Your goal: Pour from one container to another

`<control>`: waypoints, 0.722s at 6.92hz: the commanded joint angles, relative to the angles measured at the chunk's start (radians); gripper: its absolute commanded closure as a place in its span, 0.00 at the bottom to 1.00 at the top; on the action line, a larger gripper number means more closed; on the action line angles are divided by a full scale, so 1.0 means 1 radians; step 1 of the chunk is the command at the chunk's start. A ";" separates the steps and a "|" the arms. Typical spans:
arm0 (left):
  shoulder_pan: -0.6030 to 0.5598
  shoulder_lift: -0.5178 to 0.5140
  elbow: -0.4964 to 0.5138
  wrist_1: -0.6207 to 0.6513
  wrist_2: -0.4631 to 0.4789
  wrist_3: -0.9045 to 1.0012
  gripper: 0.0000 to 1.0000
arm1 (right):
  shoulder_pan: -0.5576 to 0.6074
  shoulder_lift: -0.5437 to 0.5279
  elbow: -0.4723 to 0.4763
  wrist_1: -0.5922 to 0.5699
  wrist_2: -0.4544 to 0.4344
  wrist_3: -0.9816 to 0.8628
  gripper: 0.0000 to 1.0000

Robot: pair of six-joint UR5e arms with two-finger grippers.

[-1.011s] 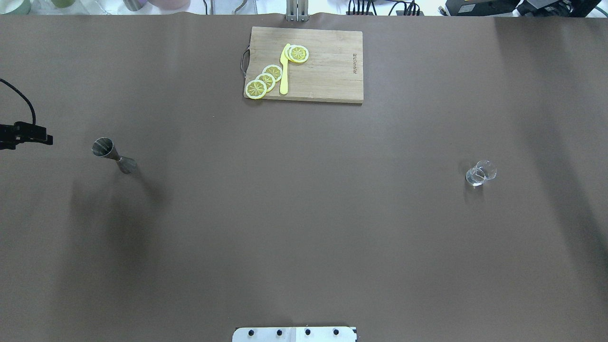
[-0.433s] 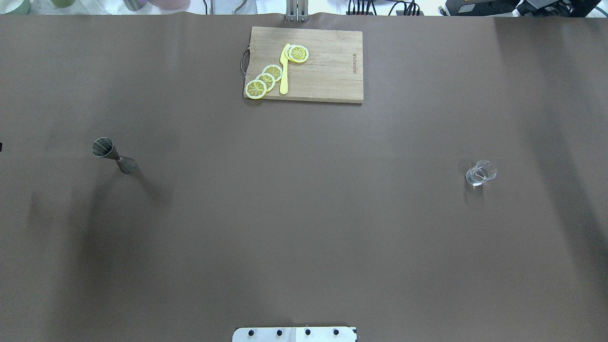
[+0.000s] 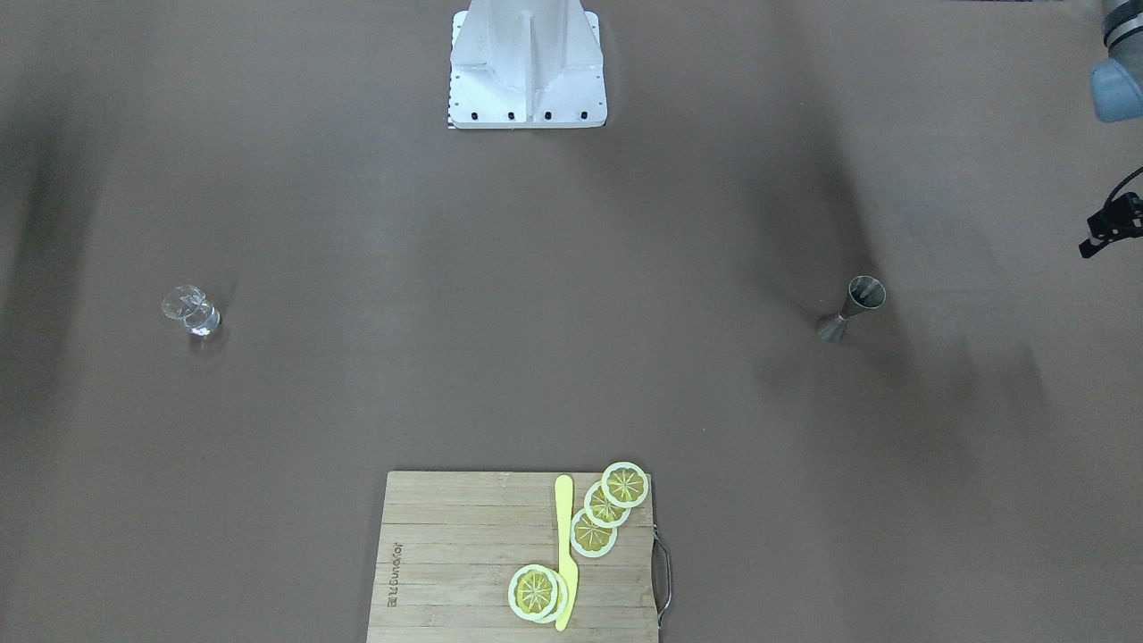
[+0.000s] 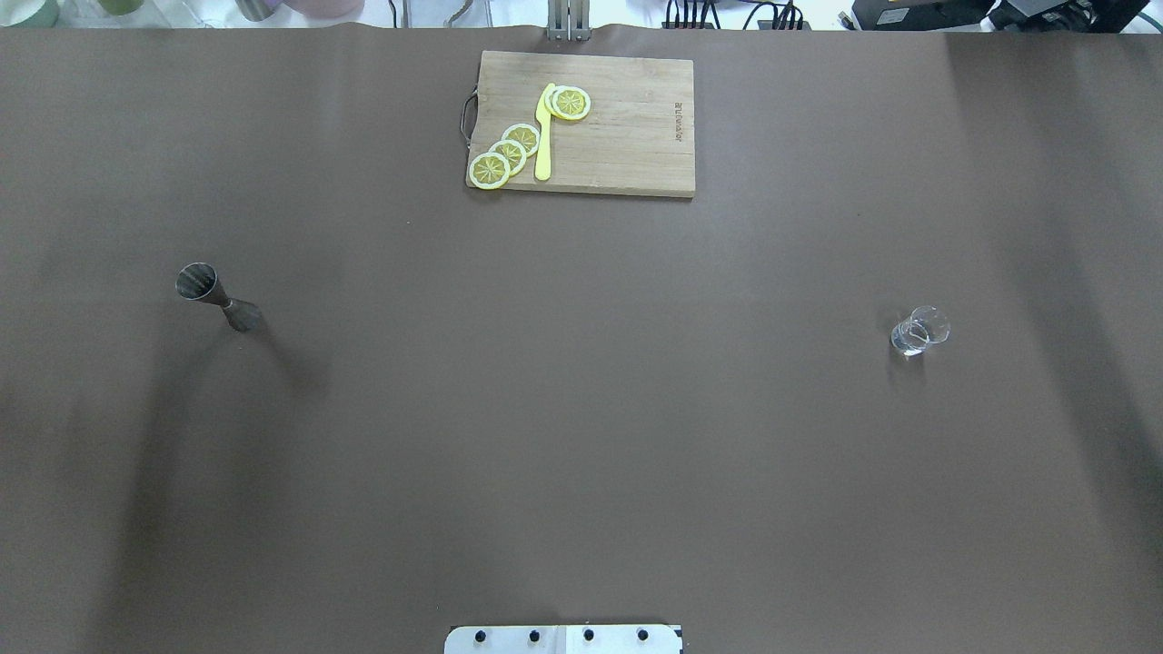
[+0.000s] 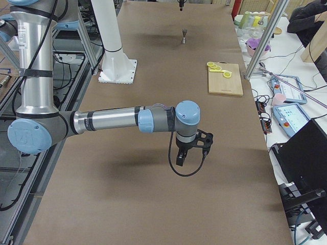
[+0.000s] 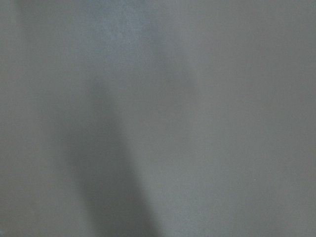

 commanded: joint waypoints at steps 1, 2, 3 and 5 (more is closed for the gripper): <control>-0.034 -0.004 0.054 0.061 -0.027 0.145 0.02 | 0.000 -0.001 -0.001 0.000 0.003 0.000 0.00; -0.046 -0.033 0.056 0.127 -0.055 0.151 0.02 | 0.000 -0.001 -0.001 -0.001 0.004 0.000 0.00; -0.050 -0.032 0.056 0.126 -0.053 0.151 0.02 | 0.000 -0.002 -0.003 -0.001 0.012 0.000 0.00; -0.067 -0.028 0.068 0.128 -0.053 0.150 0.02 | 0.000 -0.002 -0.003 -0.001 0.013 -0.002 0.00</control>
